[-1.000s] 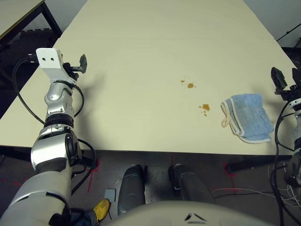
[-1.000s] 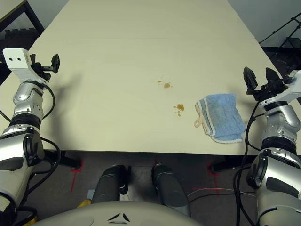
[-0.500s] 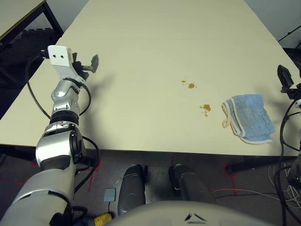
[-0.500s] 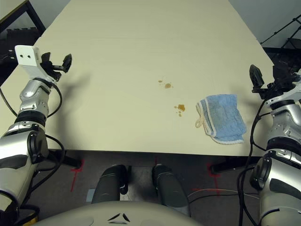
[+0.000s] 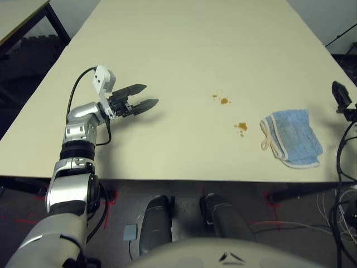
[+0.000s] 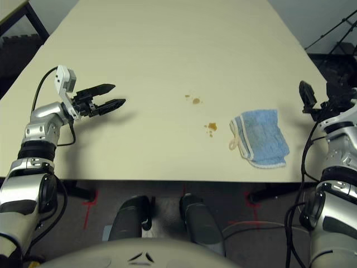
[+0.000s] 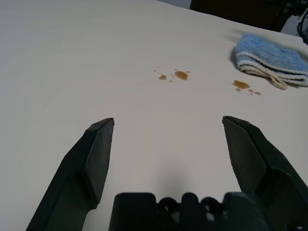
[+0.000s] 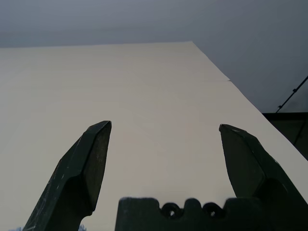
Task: Wipe the water off the table with a rag.
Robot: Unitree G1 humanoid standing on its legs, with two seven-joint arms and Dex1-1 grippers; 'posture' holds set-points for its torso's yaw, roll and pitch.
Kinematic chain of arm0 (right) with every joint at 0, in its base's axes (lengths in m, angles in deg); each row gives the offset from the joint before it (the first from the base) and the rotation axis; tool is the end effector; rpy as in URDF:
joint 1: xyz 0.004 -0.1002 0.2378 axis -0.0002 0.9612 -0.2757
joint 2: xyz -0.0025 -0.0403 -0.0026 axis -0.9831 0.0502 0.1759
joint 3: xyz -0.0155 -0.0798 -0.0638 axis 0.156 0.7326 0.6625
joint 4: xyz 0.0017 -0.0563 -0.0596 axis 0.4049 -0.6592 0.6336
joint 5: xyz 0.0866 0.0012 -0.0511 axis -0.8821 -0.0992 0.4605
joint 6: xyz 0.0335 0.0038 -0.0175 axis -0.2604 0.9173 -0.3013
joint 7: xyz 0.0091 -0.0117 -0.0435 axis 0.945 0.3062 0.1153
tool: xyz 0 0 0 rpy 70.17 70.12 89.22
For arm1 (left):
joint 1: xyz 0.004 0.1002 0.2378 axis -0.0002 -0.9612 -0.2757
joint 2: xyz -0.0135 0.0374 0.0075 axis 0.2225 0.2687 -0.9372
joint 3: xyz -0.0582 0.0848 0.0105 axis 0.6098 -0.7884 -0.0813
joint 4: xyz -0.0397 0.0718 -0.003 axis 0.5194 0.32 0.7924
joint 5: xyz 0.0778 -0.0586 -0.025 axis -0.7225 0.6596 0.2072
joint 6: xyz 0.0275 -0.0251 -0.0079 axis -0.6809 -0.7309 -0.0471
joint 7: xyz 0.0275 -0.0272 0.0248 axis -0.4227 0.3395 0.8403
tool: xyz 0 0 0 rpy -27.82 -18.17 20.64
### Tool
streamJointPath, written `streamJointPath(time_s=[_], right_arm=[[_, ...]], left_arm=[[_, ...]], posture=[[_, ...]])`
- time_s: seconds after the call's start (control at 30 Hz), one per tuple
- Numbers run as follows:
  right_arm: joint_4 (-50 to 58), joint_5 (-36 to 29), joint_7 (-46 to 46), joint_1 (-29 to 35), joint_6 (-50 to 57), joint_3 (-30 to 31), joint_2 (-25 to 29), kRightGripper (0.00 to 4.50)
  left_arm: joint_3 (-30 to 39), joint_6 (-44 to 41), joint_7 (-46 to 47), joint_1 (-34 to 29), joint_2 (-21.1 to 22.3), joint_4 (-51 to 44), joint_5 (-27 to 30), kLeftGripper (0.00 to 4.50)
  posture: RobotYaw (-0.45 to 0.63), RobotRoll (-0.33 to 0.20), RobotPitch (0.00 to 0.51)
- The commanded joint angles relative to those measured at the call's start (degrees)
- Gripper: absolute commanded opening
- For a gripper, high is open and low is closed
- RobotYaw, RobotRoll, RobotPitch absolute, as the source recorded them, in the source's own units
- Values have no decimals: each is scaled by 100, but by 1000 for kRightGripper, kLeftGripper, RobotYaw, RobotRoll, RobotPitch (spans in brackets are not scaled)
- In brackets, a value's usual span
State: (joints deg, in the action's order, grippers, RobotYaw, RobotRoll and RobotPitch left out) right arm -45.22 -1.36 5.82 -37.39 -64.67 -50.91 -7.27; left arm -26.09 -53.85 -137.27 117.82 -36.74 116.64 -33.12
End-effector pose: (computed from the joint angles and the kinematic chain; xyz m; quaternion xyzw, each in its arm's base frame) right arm 0.2255 -0.3913 0.1124 0.0352 -0.1007 -0.0148 0.9942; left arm 0.3177 0.2717 0.1420 0.0124 0.0359 -0.5305 0.8468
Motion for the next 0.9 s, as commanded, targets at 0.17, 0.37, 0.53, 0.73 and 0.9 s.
streamJointPath(time_s=[0.17, 0.37, 0.53, 0.73, 0.9], right_arm=[[497, -179, -80, 413, 264, -219, 163, 4465], [767, -245, -152, 631, 411, -302, 203, 4465], [937, -297, -177, 671, 632, -309, 217, 4465], [1385, -550, 229, 630, 2130, -87, 560, 4465], [2124, -561, 1134, 885, 3629, 476, 1268, 4465]], left_arm=[[-305, 94, -399, 38, 36, 27, -62, 4500], [-404, 375, -444, 60, -4, 173, -118, 4500], [-409, 536, -374, 101, -58, 288, -135, 4500], [-408, 637, -318, 115, -81, 372, -164, 4500], [-391, 678, -223, 114, -76, 349, -180, 4500]], posture=[[-359, 0, 148], [-385, 0, 143], [-387, 0, 140], [-384, 0, 137], [-357, 0, 134]])
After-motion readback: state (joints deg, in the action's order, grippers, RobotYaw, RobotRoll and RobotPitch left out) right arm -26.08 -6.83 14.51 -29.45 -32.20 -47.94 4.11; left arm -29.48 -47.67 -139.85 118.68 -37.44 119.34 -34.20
